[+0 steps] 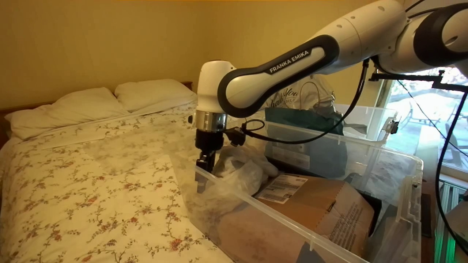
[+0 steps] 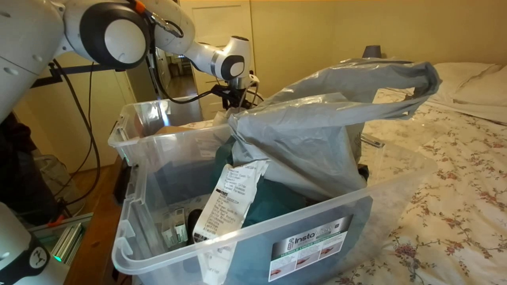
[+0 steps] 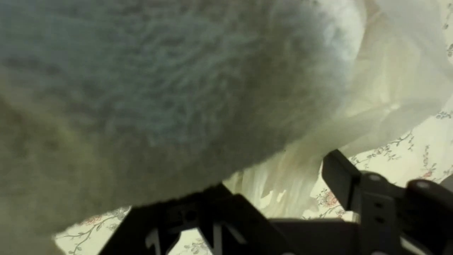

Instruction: Pick up the plastic bag from the bucket and put it on the bed

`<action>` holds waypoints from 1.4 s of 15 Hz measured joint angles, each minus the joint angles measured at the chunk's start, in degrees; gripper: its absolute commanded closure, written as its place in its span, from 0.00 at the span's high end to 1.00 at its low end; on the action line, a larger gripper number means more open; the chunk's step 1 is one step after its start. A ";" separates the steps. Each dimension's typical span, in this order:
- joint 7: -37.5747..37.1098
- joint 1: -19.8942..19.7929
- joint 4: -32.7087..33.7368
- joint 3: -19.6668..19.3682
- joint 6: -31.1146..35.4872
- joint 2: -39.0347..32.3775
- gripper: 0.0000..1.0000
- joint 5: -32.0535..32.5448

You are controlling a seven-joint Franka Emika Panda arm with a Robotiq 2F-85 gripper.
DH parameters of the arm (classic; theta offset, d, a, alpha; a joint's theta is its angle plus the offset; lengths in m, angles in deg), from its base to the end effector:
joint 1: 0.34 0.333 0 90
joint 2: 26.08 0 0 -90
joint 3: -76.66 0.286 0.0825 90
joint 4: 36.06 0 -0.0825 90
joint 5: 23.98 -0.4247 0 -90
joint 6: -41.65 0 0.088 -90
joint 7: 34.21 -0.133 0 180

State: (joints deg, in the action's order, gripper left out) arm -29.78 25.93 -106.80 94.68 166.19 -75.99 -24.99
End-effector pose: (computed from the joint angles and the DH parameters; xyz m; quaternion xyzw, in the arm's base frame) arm 0.5937 0.5065 0.2052 -0.9271 -0.3499 -0.0069 0.1342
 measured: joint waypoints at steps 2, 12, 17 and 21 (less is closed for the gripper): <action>0.92 -0.01 1.69 0.35 0.00 -1.32 0.50 -0.78; 5.06 -0.02 7.58 1.67 -0.11 -5.96 0.00 -1.70; 3.09 -0.26 6.42 0.66 0.41 -2.44 0.01 -0.90; -6.48 2.41 0.87 -4.07 -0.67 5.81 0.00 4.49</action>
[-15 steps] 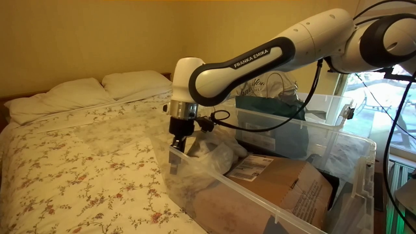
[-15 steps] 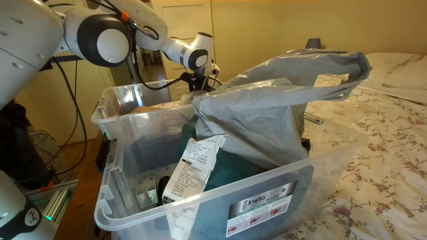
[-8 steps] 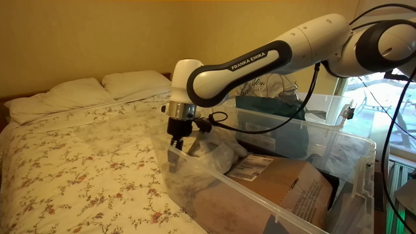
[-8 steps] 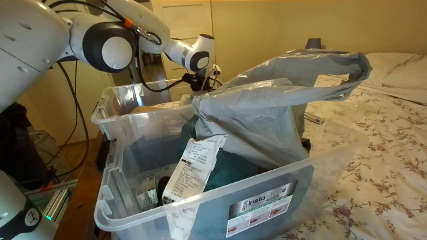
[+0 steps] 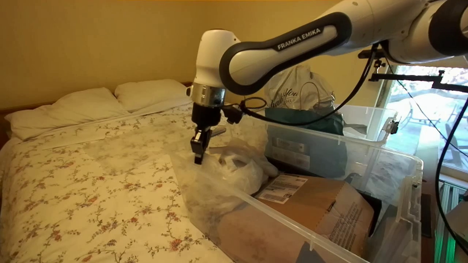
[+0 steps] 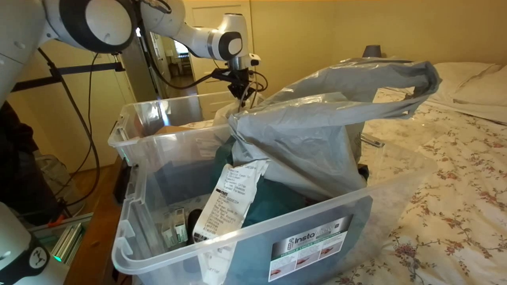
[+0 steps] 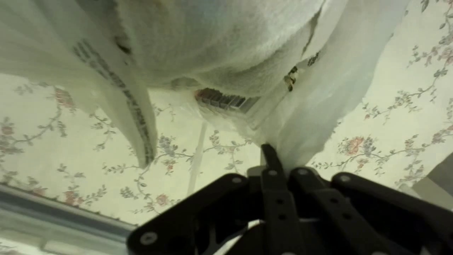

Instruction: Pick up the plastic bag from the bucket and put it on the bed

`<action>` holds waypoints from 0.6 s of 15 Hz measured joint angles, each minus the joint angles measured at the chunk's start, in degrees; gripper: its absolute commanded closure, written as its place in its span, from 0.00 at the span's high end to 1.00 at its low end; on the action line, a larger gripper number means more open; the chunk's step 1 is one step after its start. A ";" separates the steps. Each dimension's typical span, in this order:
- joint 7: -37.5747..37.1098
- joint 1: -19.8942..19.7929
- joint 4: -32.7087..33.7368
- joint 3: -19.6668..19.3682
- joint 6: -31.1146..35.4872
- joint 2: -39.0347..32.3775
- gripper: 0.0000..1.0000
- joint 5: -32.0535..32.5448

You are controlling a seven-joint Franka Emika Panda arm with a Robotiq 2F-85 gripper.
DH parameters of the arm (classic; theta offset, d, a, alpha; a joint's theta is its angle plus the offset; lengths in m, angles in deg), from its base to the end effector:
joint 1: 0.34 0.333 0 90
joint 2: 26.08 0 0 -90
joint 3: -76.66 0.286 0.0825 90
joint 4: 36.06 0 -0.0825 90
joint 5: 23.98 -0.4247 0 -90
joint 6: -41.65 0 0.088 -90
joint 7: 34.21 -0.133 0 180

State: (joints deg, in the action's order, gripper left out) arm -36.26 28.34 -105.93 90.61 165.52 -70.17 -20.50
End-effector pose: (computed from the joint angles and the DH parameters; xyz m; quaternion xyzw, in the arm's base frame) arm 0.6127 0.4993 0.2801 -0.9411 -0.3195 -0.0688 0.0866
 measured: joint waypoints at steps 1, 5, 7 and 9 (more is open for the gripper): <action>-2.42 0.83 -1.45 -1.15 -1.42 1.87 0.00 1.24; -11.36 4.47 -5.41 -5.24 -7.92 5.38 0.00 6.12; -16.11 6.54 -6.45 -7.62 -8.89 5.27 0.00 9.44; -20.74 8.71 -6.39 -9.93 -9.53 4.71 0.00 13.67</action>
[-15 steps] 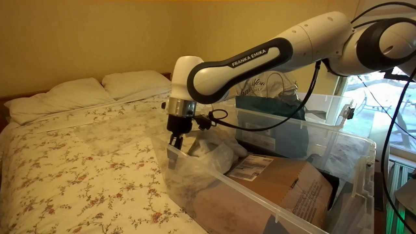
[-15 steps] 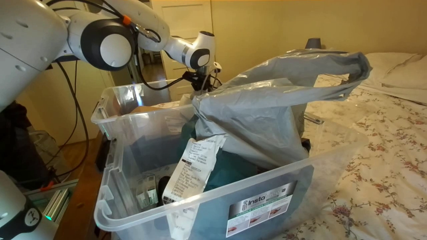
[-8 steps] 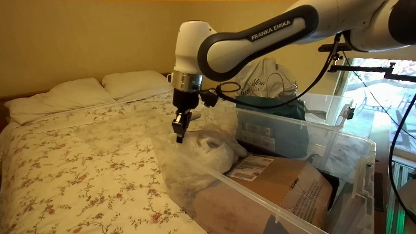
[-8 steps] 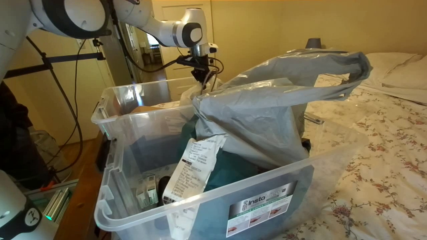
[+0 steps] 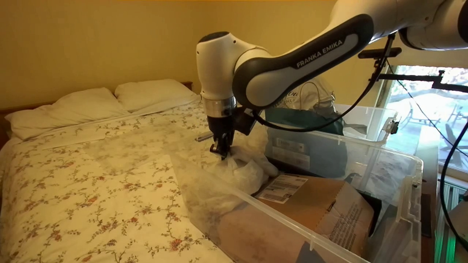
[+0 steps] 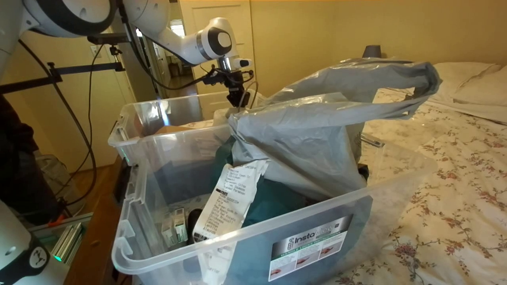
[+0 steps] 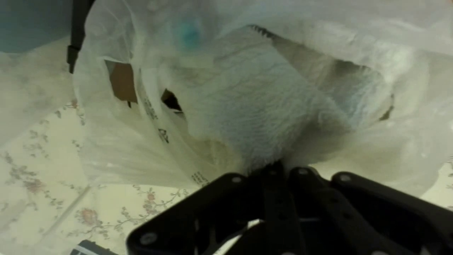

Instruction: Pick up the plastic bag from the bucket and put it on the bed

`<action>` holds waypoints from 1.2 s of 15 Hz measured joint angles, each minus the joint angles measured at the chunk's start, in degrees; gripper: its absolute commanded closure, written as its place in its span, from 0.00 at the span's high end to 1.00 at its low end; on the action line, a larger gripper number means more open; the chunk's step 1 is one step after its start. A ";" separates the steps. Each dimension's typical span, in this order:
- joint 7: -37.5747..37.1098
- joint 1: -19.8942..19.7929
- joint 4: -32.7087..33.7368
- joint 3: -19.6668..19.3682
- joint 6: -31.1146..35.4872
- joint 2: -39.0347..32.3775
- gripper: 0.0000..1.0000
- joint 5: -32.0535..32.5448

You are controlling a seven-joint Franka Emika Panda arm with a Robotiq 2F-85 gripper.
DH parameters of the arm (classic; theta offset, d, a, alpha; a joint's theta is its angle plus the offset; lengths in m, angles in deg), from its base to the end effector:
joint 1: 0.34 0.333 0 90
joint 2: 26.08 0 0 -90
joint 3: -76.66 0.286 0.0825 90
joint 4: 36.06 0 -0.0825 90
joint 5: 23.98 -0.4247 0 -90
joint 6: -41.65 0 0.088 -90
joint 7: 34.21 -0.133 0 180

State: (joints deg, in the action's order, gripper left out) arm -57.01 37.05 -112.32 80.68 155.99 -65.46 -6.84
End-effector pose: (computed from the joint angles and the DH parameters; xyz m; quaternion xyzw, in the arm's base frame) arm 0.5849 0.4708 0.2606 0.9700 0.2149 0.0515 0.1011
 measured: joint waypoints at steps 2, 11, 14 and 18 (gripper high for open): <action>-2.40 2.02 0.28 -1.78 -0.40 -0.18 0.00 3.80; 12.99 3.22 1.64 -1.19 2.91 1.86 0.00 7.74; 17.38 3.22 4.22 -2.08 -4.59 0.41 0.01 11.63; 21.90 3.36 8.52 -1.86 -8.67 -2.76 0.00 13.71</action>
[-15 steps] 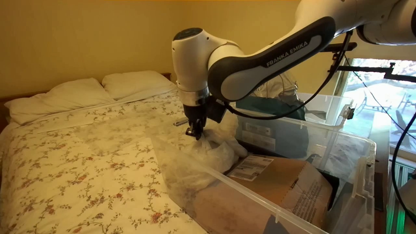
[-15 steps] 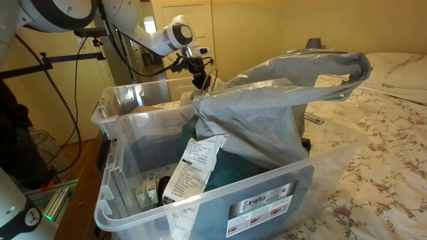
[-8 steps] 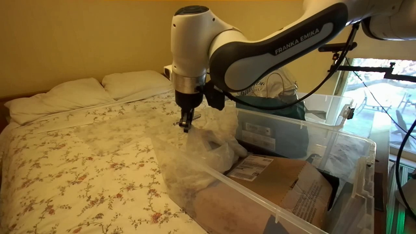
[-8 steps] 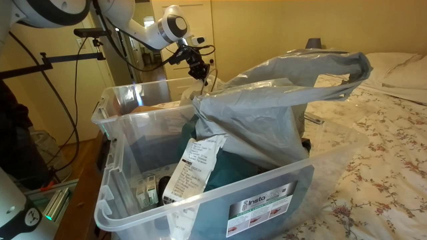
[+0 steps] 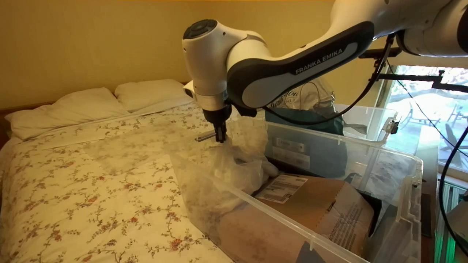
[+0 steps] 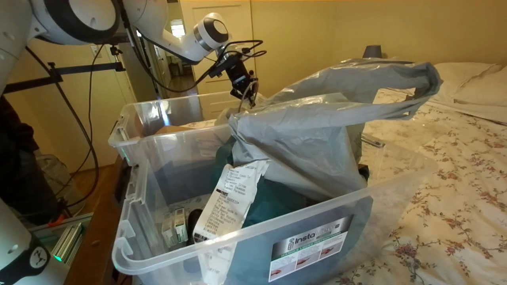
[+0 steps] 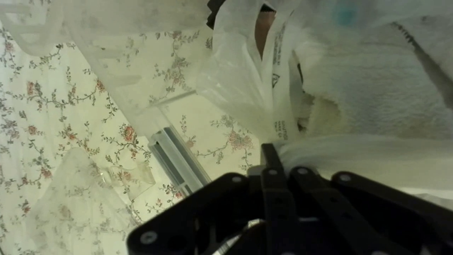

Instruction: Pick up the plastic bag from the bucket and put it on the bed

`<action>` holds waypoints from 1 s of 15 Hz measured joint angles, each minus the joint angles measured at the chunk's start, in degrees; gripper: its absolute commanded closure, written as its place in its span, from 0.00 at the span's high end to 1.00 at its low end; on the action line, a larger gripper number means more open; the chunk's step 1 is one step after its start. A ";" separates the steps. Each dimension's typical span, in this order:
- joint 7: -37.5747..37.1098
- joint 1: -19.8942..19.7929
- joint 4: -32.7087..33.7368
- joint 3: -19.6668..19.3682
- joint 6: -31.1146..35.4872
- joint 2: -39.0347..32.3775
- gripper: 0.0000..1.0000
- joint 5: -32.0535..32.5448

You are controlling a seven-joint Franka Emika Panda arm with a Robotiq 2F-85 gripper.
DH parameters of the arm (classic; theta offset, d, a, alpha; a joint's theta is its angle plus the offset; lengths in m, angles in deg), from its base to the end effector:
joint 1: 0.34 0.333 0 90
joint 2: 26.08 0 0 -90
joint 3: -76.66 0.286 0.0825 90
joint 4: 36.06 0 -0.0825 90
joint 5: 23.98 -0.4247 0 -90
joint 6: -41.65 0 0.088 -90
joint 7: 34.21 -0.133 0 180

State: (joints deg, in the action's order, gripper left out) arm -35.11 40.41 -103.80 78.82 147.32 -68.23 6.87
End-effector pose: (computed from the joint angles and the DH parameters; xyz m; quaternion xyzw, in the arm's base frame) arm 0.5997 0.4755 0.2965 0.8750 0.4184 0.0570 0.2368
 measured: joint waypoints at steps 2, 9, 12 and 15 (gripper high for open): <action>1.69 0.07 1.81 0.37 1.22 -1.35 0.00 0.00; 4.76 -0.32 2.39 1.16 10.19 -2.05 0.01 -0.43; 4.93 -0.73 2.52 1.47 9.76 -2.07 0.01 -1.87; 4.58 -0.87 4.01 1.61 4.54 -2.38 0.01 -4.29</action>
State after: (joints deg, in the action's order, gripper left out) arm -30.53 39.54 -99.79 80.43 151.86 -70.61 2.58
